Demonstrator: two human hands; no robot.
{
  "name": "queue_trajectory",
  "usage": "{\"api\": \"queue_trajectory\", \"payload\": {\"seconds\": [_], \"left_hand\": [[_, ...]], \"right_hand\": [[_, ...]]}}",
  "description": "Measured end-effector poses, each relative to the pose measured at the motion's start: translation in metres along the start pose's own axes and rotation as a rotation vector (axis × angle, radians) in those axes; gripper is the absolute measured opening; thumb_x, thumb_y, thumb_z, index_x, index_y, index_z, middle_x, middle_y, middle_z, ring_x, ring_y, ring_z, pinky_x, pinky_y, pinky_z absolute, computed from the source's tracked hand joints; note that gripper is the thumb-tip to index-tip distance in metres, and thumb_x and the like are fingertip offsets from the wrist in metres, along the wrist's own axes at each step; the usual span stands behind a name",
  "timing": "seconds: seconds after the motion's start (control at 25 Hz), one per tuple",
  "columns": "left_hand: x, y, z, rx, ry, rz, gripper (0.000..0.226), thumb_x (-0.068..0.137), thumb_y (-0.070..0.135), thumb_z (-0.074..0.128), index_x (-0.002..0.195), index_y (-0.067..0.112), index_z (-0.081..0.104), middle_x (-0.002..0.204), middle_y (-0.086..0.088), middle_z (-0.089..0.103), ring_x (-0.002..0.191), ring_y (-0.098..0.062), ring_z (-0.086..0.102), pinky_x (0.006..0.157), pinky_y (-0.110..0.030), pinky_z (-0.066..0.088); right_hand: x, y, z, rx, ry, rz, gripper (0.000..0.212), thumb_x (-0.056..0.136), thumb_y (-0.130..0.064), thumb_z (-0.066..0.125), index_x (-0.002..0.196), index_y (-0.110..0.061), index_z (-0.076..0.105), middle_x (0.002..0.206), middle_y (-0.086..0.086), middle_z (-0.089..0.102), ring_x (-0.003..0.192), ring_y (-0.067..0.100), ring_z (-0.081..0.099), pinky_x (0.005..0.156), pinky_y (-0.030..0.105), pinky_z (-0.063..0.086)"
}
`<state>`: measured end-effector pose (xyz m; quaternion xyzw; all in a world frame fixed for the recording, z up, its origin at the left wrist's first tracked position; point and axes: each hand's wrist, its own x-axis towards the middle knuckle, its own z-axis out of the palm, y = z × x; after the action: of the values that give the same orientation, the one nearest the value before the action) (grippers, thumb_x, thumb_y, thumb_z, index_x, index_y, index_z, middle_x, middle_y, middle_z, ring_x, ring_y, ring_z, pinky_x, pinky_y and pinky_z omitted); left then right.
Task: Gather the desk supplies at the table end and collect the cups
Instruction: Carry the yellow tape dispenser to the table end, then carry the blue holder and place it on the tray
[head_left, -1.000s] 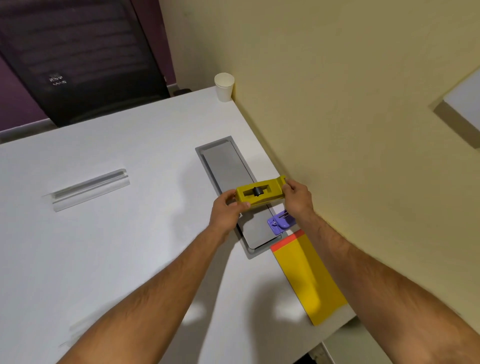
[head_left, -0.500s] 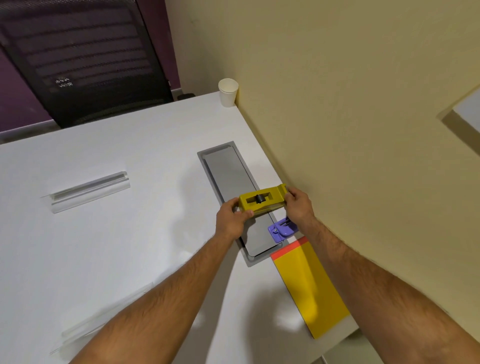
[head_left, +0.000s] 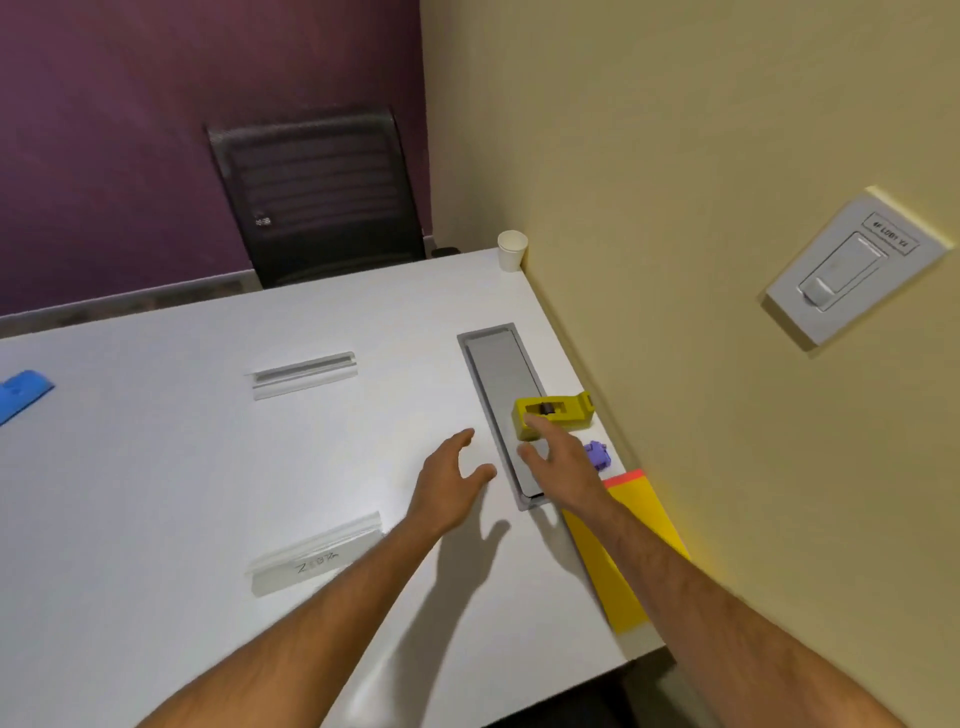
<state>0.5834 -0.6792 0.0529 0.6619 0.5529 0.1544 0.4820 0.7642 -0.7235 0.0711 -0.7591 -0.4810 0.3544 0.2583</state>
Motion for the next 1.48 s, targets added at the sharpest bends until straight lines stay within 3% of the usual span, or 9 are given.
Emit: {"api": "queue_trajectory", "payload": {"seconds": [0.16,0.28,0.4,0.68,0.92,1.12,1.28,1.48], "left_hand": [[-0.081,-0.015,-0.050,0.024,0.093,0.022,0.067,0.092,0.039,0.067,0.151,0.021,0.040,0.154,0.006,0.045,0.141,-0.013,0.041,0.112,-0.024,0.030],[-0.137,-0.030,-0.092,-0.006,0.187,0.011,0.066,0.093,0.042,0.065,0.151,0.025,0.039,0.154,0.009,0.043,0.142,-0.011,0.039,0.113,-0.025,0.030],[-0.191,-0.051,-0.132,-0.031,0.288,0.004,0.066,0.094,0.044,0.064,0.151,0.026,0.037,0.154,0.011,0.042,0.142,-0.008,0.038,0.112,-0.022,0.028],[-0.335,-0.135,-0.226,-0.063,0.479,-0.058,0.062,0.096,0.043,0.061,0.151,0.034,0.035,0.157,0.012,0.038,0.144,-0.012,0.037,0.114,-0.028,0.032],[-0.462,-0.212,-0.305,-0.120,0.581,-0.127,0.066,0.094,0.052,0.058,0.152,0.042,0.029,0.162,0.013,0.029,0.147,-0.016,0.033,0.115,-0.037,0.034],[-0.561,-0.283,-0.370,-0.161,0.719,-0.208,0.065,0.095,0.052,0.057,0.152,0.041,0.030,0.161,0.013,0.032,0.148,-0.017,0.032,0.118,-0.044,0.034],[-0.606,-0.341,-0.430,-0.214,0.830,-0.296,0.070,0.094,0.053,0.058,0.155,0.039,0.027,0.160,0.013,0.033,0.147,-0.014,0.033,0.118,-0.044,0.035],[-0.633,-0.404,-0.512,-0.180,0.911,-0.347,0.071,0.095,0.055,0.056,0.156,0.035,0.026,0.161,0.011,0.032,0.148,-0.011,0.028,0.119,-0.041,0.032]], "right_hand": [[-0.051,-0.055,0.025,-0.099,-0.129,-0.189,0.053,0.098,-0.041,0.053,0.148,-0.031,0.039,0.157,-0.004,0.037,0.148,0.012,0.026,0.120,0.039,0.026],[-0.093,-0.106,0.050,-0.195,-0.218,-0.351,0.055,0.099,-0.045,0.048,0.151,-0.034,0.034,0.159,-0.012,0.031,0.150,0.004,0.014,0.118,0.028,0.020],[-0.135,-0.151,0.084,-0.259,-0.272,-0.514,0.055,0.101,-0.045,0.045,0.152,-0.032,0.031,0.160,-0.016,0.028,0.148,-0.003,0.009,0.118,0.026,0.020],[-0.243,-0.237,0.200,-0.312,-0.338,-0.704,0.065,0.101,-0.053,0.037,0.157,-0.031,0.015,0.164,-0.014,0.016,0.152,0.003,0.006,0.120,0.027,0.014],[-0.343,-0.305,0.318,-0.311,-0.412,-0.783,0.070,0.096,-0.062,0.032,0.156,-0.034,0.012,0.165,-0.010,0.013,0.153,0.010,0.008,0.123,0.036,0.017],[-0.408,-0.360,0.423,-0.335,-0.528,-0.876,0.074,0.091,-0.067,0.029,0.156,-0.037,0.010,0.166,-0.011,0.010,0.153,0.011,0.008,0.122,0.036,0.015],[-0.430,-0.409,0.499,-0.337,-0.616,-0.925,0.070,0.095,-0.061,0.034,0.156,-0.035,0.013,0.166,-0.010,0.010,0.153,0.011,0.008,0.117,0.027,0.011],[-0.437,-0.481,0.605,-0.308,-0.742,-1.008,0.071,0.094,-0.062,0.034,0.156,-0.033,0.015,0.166,-0.006,0.009,0.154,0.015,0.005,0.123,0.039,0.013]]}}
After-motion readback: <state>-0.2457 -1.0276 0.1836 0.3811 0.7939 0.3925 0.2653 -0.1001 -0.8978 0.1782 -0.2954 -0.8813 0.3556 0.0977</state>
